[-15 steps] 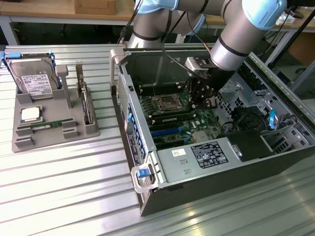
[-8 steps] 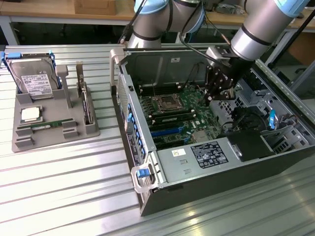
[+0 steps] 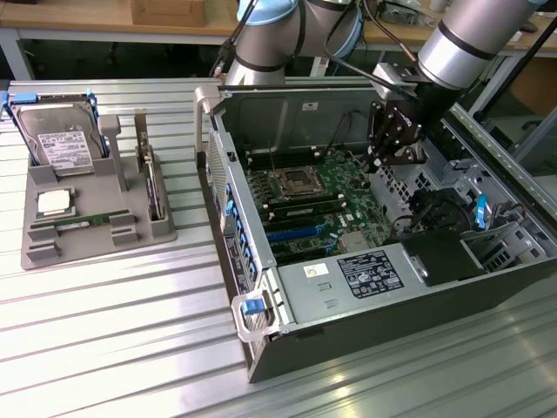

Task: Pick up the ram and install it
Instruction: 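Press down the ram until it locks into place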

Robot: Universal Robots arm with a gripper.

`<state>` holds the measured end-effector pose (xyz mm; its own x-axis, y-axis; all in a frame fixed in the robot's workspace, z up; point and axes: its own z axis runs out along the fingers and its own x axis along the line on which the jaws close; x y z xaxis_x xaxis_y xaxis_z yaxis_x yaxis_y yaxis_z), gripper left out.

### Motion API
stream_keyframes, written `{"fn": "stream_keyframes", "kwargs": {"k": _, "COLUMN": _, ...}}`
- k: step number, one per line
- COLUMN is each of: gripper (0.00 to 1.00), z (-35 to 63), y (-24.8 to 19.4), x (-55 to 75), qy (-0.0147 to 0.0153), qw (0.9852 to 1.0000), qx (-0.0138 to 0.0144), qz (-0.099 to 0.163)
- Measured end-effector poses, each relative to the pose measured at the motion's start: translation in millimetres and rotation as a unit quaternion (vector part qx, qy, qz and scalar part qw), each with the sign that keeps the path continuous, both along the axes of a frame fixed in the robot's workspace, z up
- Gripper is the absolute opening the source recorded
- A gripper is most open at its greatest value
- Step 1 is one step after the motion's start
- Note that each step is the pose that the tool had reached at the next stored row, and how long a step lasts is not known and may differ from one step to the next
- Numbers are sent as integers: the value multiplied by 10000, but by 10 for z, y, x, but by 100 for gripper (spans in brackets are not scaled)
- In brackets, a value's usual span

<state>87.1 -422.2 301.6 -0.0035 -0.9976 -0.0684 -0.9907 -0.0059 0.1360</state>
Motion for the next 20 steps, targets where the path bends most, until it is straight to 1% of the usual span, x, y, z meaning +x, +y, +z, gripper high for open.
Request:
{"fn": "stream_keyframes", "kwargs": {"k": 1, "gripper": 10, "z": -1, "y": 0, "x": 0, "qy": 0, "qw": 9996, "qx": 1, "qz": -289}}
{"fn": "stream_keyframes", "kwargs": {"k": 2, "gripper": 10, "z": -1, "y": 0, "x": 0, "qy": 0, "qw": 9989, "qx": 1, "qz": -474}}
{"fn": "stream_keyframes", "kwargs": {"k": 3, "gripper": 10, "z": -1, "y": 0, "x": -1, "qy": 0, "qw": 9975, "qx": 1, "qz": -713}}
{"fn": "stream_keyframes", "kwargs": {"k": 4, "gripper": 10, "z": -1, "y": 0, "x": -1, "qy": 0, "qw": 9966, "qx": 2, "qz": -822}}
{"fn": "stream_keyframes", "kwargs": {"k": 5, "gripper": 10, "z": -1, "y": 0, "x": 0, "qy": 0, "qw": 9949, "qx": 1, "qz": -1012}}
{"fn": "stream_keyframes", "kwargs": {"k": 6, "gripper": 10, "z": -1, "y": 0, "x": -1, "qy": 0, "qw": 9926, "qx": 1, "qz": -1213}}
{"fn": "stream_keyframes", "kwargs": {"k": 7, "gripper": 10, "z": -2, "y": 0, "x": 0, "qy": 0, "qw": 9896, "qx": 1, "qz": -1435}}
{"fn": "stream_keyframes", "kwargs": {"k": 8, "gripper": 10, "z": -2, "y": 0, "x": 0, "qy": 0, "qw": 9874, "qx": 1, "qz": -1580}}
{"fn": "stream_keyframes", "kwargs": {"k": 10, "gripper": 10, "z": -3, "y": 0, "x": -1, "qy": 0, "qw": 9815, "qx": 1, "qz": -1916}}
{"fn": "stream_keyframes", "kwargs": {"k": 11, "gripper": 10, "z": -4, "y": 0, "x": 0, "qy": 0, "qw": 9782, "qx": 1, "qz": -2075}}
{"fn": "stream_keyframes", "kwargs": {"k": 12, "gripper": 10, "z": -4, "y": 0, "x": 0, "qy": 0, "qw": 9760, "qx": 1, "qz": -2176}}
{"fn": "stream_keyframes", "kwargs": {"k": 13, "gripper": 10, "z": -5, "y": 0, "x": 0, "qy": 0, "qw": 9743, "qx": 1, "qz": -2254}}
{"fn": "stream_keyframes", "kwargs": {"k": 14, "gripper": 10, "z": -5, "y": 0, "x": 0, "qy": 0, "qw": 9714, "qx": 1, "qz": -2376}}
{"fn": "stream_keyframes", "kwargs": {"k": 15, "gripper": 10, "z": -6, "y": 0, "x": 0, "qy": 0, "qw": 9690, "qx": 1, "qz": -2472}}
{"fn": "stream_keyframes", "kwargs": {"k": 16, "gripper": 10, "z": -6, "y": 0, "x": 0, "qy": -1, "qw": 9636, "qx": 1, "qz": -2674}}
{"fn": "stream_keyframes", "kwargs": {"k": 18, "gripper": 10, "z": -6, "y": 0, "x": -1, "qy": 0, "qw": 9575, "qx": 1, "qz": -2884}}
{"fn": "stream_keyframes", "kwargs": {"k": 19, "gripper": 10, "z": -6, "y": 0, "x": 0, "qy": 0, "qw": 9557, "qx": 1, "qz": -2944}}
{"fn": "stream_keyframes", "kwargs": {"k": 20, "gripper": 10, "z": -7, "y": 0, "x": 0, "qy": 0, "qw": 9509, "qx": 1, "qz": -3095}}
